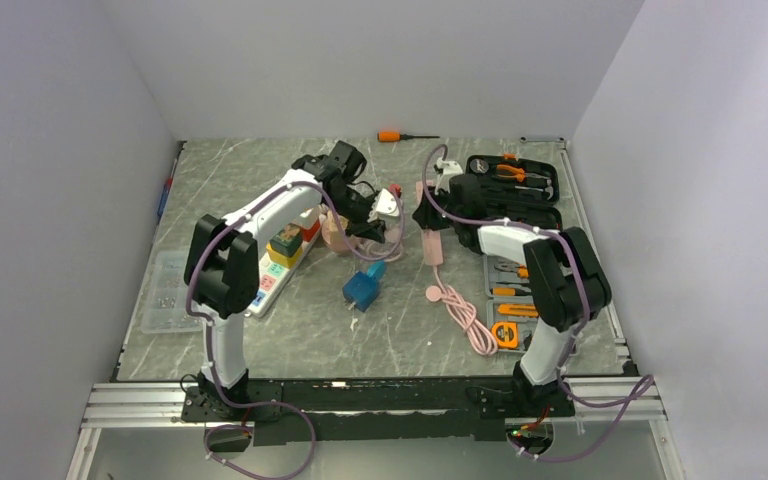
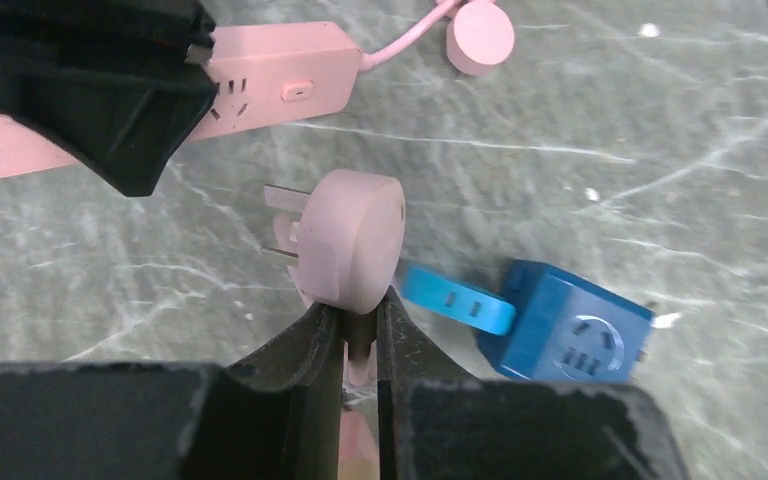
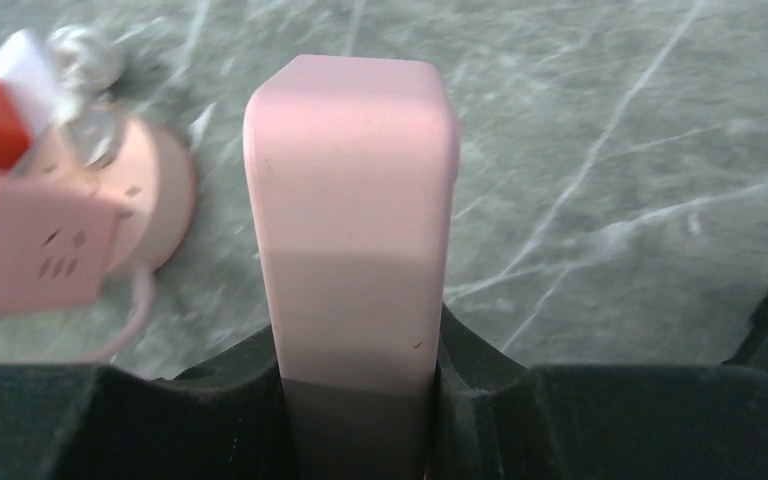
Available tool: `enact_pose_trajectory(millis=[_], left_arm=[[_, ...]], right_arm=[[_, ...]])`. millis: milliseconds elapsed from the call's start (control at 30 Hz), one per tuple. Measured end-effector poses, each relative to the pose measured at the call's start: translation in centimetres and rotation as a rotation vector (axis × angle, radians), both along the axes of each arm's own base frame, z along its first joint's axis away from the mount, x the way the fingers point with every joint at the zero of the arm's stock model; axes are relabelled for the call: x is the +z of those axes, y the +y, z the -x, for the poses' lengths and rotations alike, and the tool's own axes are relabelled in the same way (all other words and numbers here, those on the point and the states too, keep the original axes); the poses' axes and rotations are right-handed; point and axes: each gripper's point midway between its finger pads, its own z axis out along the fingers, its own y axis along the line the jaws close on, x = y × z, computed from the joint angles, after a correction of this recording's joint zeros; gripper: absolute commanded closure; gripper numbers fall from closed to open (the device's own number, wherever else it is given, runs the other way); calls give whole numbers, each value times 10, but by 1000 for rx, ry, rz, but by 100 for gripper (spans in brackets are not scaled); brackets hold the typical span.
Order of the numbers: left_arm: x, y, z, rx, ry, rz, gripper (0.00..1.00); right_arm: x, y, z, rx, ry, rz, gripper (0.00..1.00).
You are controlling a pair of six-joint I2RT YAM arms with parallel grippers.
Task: Pull the plug off the socket
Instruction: Place the socket at the center of the board.
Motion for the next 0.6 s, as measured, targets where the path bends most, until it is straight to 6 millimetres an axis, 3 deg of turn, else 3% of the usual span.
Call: enact_pose_trajectory(millis=[133,200,333,500,600], left_arm=[[-9,-15,-20,100,-83,-24,100],[-8,-24,-33,153,-131,-31,100],[-3,-28,-55,257,-178,-39,99],[-7,-31,-73,315,-218,-49,94],[-12,-36,-74,319,-241,-69,82]], right_arm=[[-12,-15,-33,-86,49,36,91],[-16,-23,-48,-129,70,58,72],[-20,-31,-70,-181,97,94,51],[-24,-34,-71,-210,126,98,32],[-28,-34,-66,-225,148,82,19]])
